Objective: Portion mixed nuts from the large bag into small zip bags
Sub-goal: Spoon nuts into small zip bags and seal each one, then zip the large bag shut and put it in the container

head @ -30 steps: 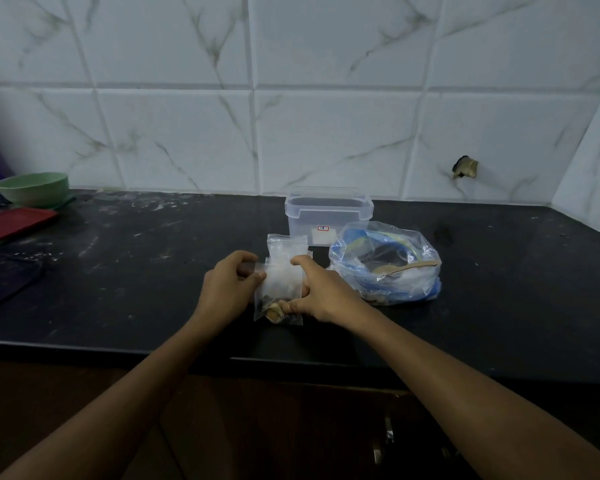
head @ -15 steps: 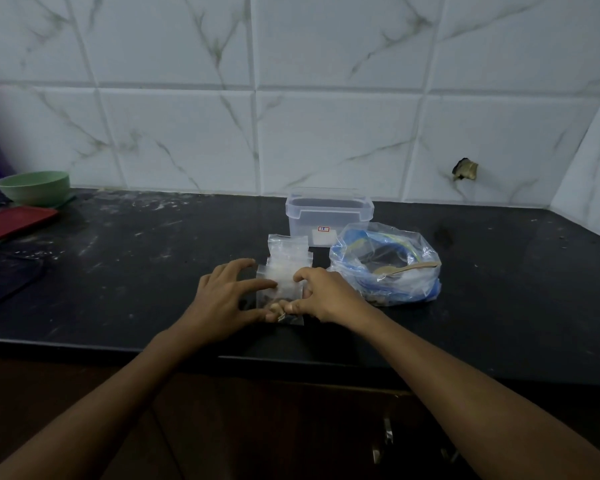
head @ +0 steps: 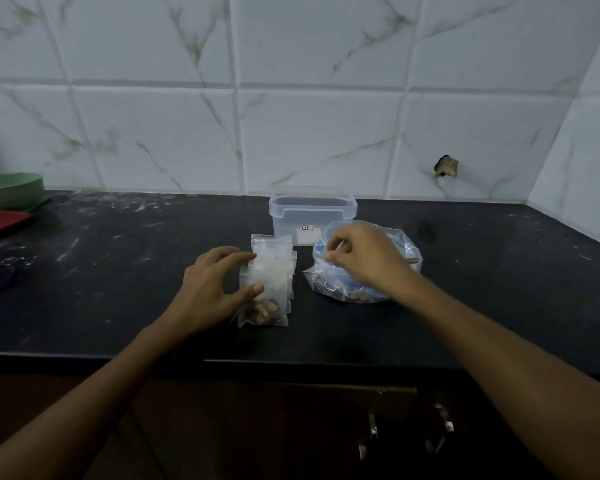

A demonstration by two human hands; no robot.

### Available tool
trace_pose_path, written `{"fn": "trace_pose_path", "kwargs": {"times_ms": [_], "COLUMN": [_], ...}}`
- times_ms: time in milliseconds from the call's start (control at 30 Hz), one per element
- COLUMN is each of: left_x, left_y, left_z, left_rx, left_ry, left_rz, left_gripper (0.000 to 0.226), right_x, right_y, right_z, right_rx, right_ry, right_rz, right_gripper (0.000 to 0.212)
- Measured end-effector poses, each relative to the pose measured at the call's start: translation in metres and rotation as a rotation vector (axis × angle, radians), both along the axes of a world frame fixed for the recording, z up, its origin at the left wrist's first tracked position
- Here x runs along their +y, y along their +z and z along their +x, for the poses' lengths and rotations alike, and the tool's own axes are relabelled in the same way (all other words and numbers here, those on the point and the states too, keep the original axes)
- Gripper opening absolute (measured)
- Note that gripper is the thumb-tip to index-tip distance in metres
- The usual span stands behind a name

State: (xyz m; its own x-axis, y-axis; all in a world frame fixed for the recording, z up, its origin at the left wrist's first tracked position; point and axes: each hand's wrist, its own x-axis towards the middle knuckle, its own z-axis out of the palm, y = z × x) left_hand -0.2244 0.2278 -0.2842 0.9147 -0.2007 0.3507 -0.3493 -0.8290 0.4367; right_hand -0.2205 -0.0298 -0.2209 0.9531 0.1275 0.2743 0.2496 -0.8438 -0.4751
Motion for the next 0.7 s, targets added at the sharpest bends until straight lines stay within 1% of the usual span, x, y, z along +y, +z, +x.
{"fn": "trace_pose_path", "kwargs": {"times_ms": [67,133,233,300,433,567,700], "left_x": [-0.009,-0.021,-0.038,-0.047,-0.059,-0.065,-0.068], "left_y": [0.002,0.005,0.007,0.007,0.009,0.012,0.014], "left_z": [0.003,0.005,0.009,0.011,0.010,0.010,0.010], "left_rx": [-0.084,-0.129,-0.147,-0.165,-0.176,-0.186,-0.192], "left_ry": [0.016,0.027,0.027,0.018,0.001,-0.019,-0.024], "left_rz": [-0.046,-0.079,-0.107,-0.132,-0.204,-0.239,-0.258], "left_gripper": [0.052,0.041,0.034,0.037,0.048,0.049,0.048], "right_x": [-0.023,-0.045,-0.064,-0.069,-0.072,-0.069,-0.070], "right_y": [0.014,0.024,0.026,0.020,0.009,0.008,0.011], "right_z": [0.005,0.010,0.015,0.016,0.016,0.015,0.012], "right_rx": [-0.059,-0.085,-0.064,-0.029,-0.014,0.010,-0.094], "right_ry": [-0.087,-0.167,-0.237,-0.229,-0.203,-0.172,-0.217], "right_rz": [-0.098,-0.258,-0.604,-0.743,-0.830,-0.838,-0.814], "right_gripper": [0.009,0.011,0.023,0.027,0.025,0.019,0.012]}}
